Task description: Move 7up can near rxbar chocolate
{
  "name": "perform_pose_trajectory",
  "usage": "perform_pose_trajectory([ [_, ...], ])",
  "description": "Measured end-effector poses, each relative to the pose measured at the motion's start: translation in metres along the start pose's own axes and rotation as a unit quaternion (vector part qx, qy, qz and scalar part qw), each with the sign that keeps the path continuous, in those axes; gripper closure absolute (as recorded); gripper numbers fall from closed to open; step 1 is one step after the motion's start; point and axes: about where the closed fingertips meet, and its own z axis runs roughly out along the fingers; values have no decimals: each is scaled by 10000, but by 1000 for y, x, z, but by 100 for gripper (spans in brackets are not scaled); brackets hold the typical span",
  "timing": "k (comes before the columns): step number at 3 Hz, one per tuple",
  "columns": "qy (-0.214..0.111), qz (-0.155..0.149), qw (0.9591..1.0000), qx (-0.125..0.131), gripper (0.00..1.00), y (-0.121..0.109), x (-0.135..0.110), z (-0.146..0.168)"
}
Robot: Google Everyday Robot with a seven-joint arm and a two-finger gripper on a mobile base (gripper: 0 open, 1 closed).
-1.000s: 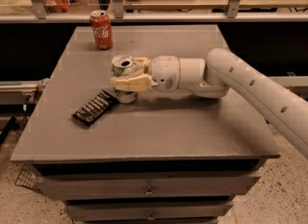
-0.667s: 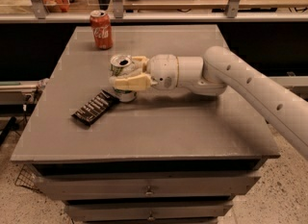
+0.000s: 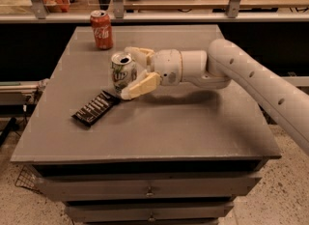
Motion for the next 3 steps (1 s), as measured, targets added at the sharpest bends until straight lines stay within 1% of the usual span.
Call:
perform_pose_trajectory([
  [1,94,-92,9999,24,0,-1,-10,-8],
  [2,508,-496,9963,477,0,-9,-64,-68],
  [3,453,-477,9969,425,0,-9,-60,-61],
])
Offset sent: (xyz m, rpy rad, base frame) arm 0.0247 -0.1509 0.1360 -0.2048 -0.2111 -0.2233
